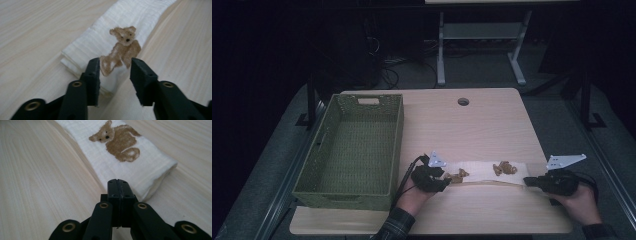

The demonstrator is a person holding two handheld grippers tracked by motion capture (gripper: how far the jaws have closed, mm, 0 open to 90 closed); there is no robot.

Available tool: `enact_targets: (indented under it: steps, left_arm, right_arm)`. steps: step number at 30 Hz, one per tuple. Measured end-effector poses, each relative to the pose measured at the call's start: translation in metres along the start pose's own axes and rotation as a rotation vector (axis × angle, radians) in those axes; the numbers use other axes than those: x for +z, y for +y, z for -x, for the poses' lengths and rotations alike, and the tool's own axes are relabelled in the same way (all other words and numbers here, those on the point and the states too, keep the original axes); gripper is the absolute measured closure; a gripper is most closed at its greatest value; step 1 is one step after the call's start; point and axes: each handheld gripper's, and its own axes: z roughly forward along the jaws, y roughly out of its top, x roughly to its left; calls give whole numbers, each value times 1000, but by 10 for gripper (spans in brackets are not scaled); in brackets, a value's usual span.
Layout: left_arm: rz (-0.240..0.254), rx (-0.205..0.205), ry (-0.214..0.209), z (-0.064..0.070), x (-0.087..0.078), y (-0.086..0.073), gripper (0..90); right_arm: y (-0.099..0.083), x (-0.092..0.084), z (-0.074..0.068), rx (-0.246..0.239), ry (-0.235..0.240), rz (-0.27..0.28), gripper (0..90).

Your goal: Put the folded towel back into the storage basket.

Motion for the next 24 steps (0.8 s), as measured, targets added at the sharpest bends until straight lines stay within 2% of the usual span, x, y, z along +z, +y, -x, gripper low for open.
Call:
enact_targets:
  steps: [2, 6, 7, 8, 9, 24]
  left_arm:
    - [1, -3, -5, 3, -2, -3, 505]
    - [-1, 22, 13, 7, -6, -7, 442]
    - [2, 12, 10, 8, -7, -8, 431]
    - [7, 11, 12, 7, -7, -8, 422]
    - [11, 3, 12, 7, -6, -9, 413]
    - [8, 7, 26, 5, -3, -8, 393]
  right_arm:
    - [0, 1, 2, 2, 0, -4, 892]
    - [3, 5, 4, 16, -8, -13, 894]
    - [3, 5, 6, 4, -14, -11, 893]
    - [5, 6, 6, 20, -19, -18, 894]
    - [6, 7, 9, 6, -24, -12, 894]
    - [35, 29, 42, 14, -63, 0, 894]
